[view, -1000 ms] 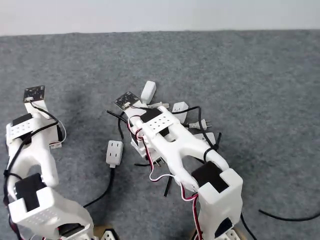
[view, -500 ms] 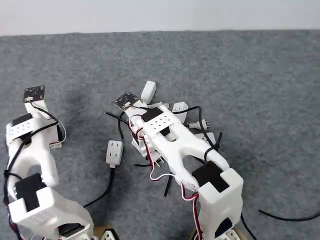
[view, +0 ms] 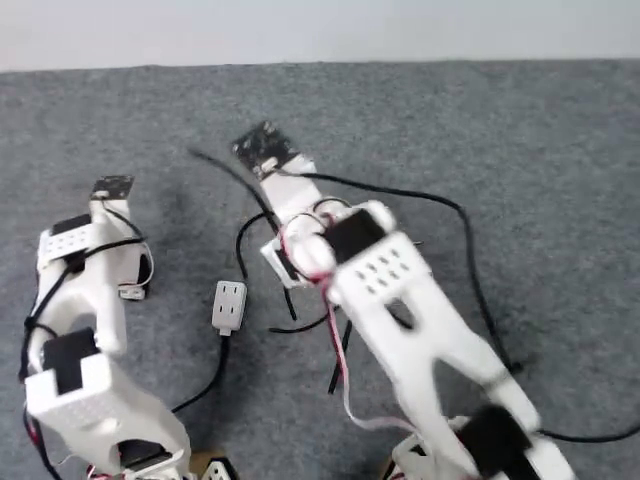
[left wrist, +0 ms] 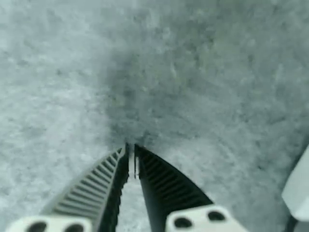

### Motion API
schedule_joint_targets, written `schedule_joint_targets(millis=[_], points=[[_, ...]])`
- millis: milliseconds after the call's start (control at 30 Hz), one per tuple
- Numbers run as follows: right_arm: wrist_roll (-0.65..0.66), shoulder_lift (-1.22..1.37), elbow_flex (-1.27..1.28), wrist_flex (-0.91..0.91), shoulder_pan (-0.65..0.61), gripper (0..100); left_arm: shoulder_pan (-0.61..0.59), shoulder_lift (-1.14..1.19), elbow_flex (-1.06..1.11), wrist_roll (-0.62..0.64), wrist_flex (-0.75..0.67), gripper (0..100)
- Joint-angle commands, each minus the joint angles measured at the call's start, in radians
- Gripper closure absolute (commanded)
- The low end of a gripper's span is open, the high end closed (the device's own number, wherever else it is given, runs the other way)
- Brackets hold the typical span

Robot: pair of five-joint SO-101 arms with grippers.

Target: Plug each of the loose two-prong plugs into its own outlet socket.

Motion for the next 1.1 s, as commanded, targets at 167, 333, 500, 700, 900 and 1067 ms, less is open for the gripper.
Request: schedule_joint_targets(millis=[167,333,500,700,900,1067], points=[[-0.083,-0.186,0.204,-0.14,-0.15,99.0,0.101,-0.075,0.025,-0.304,0.052,99],[-0.091,-0.186,0.353,-0.309,-0.199,99.0,0.166,-0.269,0.252,-0.408,-0.054,99],[-0.092,-0.185,0.382,-0.361,-0.208,99.0,0.213,-0.488,0.47,-0.482,-0.147,99],[-0.089,-0.11,0.379,-0.423,-0.2,99.0,0.247,-0.658,0.613,-0.511,-0.19,99],[-0.084,-0.045,0.347,-0.45,-0.16,99.0,0.252,-0.669,0.631,-0.52,-0.199,99],[-0.095,0.008,0.33,-0.484,-0.142,99.0,0.242,-0.672,0.63,-0.517,-0.212,99]])
